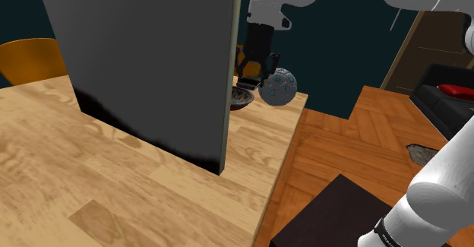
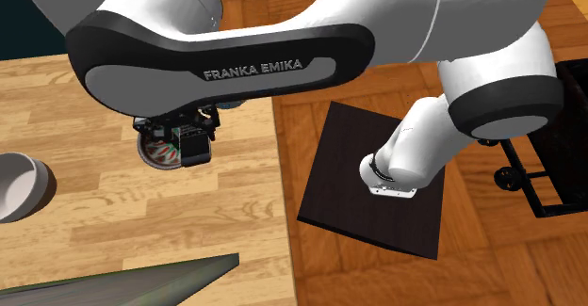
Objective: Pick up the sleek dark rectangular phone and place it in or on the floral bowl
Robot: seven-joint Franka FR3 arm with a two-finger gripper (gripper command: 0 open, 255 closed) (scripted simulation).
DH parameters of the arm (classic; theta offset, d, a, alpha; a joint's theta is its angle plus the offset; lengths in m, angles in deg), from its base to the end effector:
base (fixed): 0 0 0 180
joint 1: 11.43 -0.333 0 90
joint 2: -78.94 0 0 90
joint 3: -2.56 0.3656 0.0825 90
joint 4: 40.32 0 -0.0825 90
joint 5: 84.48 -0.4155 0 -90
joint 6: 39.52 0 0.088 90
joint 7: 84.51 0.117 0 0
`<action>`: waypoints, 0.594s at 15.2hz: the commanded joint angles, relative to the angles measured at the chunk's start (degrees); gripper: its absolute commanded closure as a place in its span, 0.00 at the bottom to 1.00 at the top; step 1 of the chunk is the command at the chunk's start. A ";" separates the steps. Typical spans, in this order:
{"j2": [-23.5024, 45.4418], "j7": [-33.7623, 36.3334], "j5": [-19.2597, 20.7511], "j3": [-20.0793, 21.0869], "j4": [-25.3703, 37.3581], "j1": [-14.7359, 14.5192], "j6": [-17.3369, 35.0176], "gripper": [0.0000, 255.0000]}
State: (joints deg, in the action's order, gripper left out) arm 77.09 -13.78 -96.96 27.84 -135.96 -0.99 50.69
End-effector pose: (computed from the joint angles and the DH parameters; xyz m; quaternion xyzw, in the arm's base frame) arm 0.5458 0.1749 0.6343 -0.8763 0.4697 0.0930 0.0526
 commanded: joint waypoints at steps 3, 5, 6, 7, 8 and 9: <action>10.46 1.58 4.44 0.43 12.05 -0.71 -2.31 1.00; 16.26 2.40 6.87 0.44 19.52 -1.71 -4.39 1.00; 19.37 2.79 8.13 0.36 23.76 -2.43 -5.71 1.00; 22.25 3.10 9.27 0.25 27.86 -3.20 -7.08 1.00; 21.88 2.88 9.09 0.12 26.55 -3.09 -6.14 1.00; 21.53 2.68 8.95 0.07 25.28 -2.94 -5.21 1.00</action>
State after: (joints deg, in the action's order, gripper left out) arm 97.95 -11.08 -88.28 27.98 -110.91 -3.80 45.05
